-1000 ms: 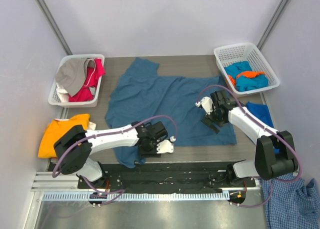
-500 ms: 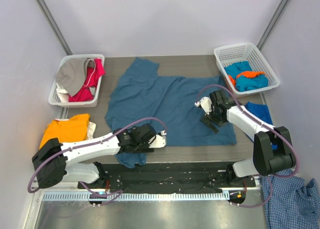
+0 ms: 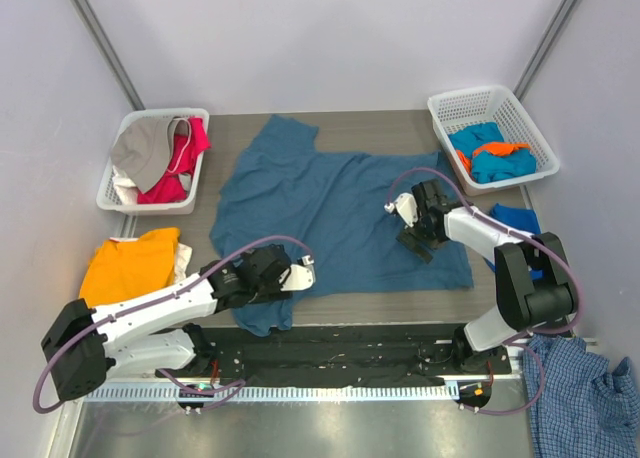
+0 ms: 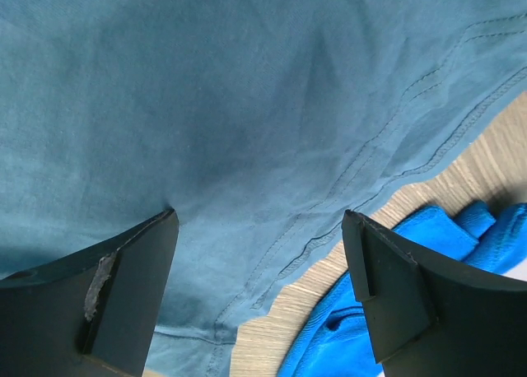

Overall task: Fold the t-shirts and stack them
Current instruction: Flatten out the tshirt

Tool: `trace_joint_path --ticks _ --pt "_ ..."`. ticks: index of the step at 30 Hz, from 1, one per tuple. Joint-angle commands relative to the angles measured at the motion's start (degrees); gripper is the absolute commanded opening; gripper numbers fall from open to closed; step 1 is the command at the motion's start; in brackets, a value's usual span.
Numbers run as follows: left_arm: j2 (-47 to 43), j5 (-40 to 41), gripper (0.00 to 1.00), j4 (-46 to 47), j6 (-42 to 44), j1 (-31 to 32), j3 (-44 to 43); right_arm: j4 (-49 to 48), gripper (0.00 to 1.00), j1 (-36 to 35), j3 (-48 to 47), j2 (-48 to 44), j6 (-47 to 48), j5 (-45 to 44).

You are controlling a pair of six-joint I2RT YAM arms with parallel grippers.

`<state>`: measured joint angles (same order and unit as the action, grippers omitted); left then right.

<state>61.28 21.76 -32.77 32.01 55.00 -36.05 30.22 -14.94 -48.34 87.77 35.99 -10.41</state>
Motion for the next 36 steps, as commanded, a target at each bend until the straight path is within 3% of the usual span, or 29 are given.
trace_joint_path --ticks 1,15,26,29,36 --pt "-1.9 -0.8 0.76 -3.3 0.7 -0.1 1.1 -5.9 0.91 -0.3 0.3 2.7 0.8 -2.7" --pt "-4.9 -5.5 0.75 -11.1 0.9 -0.1 2.1 -13.0 0.9 4.0 -1.8 9.3 5.1 -8.9" --pt "-2.5 -1.5 0.75 0.2 4.3 -0.5 3.9 -13.3 0.9 4.0 -0.8 7.9 4.9 -8.8" --pt "-1.5 0.2 0.76 5.0 6.3 -2.7 2.5 -13.3 0.9 3.9 -0.4 7.4 5.0 -9.4" --pt "2.1 -3.5 0.76 11.2 11.0 -15.4 -2.3 -13.5 0.9 4.0 0.2 7.1 5.2 -9.6"
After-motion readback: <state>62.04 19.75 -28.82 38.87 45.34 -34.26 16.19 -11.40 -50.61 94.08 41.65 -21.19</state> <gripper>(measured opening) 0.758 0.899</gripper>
